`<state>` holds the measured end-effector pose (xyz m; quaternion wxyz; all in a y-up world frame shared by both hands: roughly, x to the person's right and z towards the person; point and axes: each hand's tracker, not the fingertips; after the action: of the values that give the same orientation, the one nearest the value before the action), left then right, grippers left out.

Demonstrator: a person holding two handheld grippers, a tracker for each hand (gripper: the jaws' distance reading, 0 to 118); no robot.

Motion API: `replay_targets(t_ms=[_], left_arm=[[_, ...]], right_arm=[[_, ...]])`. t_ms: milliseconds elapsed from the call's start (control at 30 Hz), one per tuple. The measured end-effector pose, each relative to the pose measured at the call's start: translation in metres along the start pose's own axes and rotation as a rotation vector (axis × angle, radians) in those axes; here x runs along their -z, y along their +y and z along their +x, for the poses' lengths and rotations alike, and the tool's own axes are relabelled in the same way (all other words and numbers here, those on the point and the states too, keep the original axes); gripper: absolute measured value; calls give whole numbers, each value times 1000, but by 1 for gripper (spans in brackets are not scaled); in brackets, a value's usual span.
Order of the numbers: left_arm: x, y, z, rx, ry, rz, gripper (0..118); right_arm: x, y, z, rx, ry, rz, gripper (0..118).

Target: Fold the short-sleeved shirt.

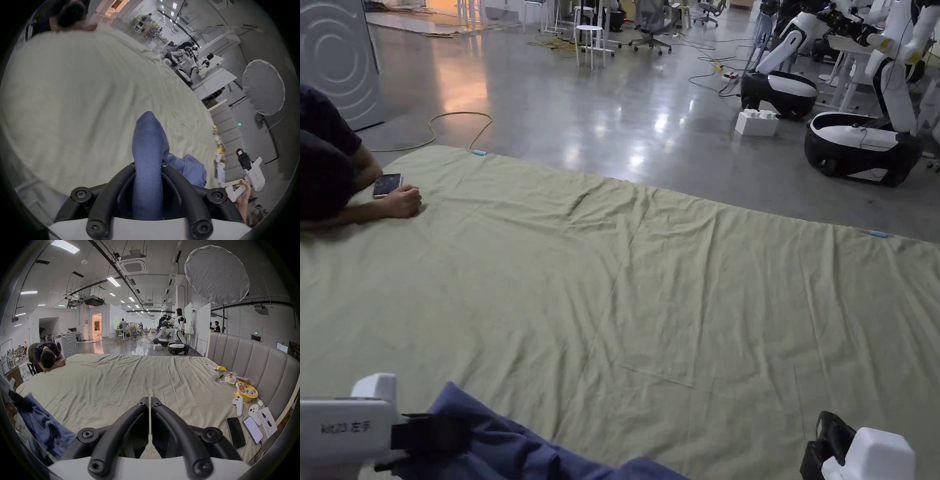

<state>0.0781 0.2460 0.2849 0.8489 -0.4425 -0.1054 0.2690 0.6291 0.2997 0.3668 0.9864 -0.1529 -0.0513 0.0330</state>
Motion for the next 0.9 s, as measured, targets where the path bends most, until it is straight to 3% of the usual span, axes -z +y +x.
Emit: replay_targets(t_ms=[133,300,633,900], left_arm=[[-38,2,50,85,141,31,15],[-37,-9,105,196,191,40,15],[24,-58,210,434,306,-5,15],[95,-118,273,506,233,-153,15]], right_arm=[[3,-3,-4,8,13,-3,3],[4,-7,-7,23,27,-8,3],[1,-13,5,38,7,-11,3],[-6,-19,18,54,-23,-23,3]])
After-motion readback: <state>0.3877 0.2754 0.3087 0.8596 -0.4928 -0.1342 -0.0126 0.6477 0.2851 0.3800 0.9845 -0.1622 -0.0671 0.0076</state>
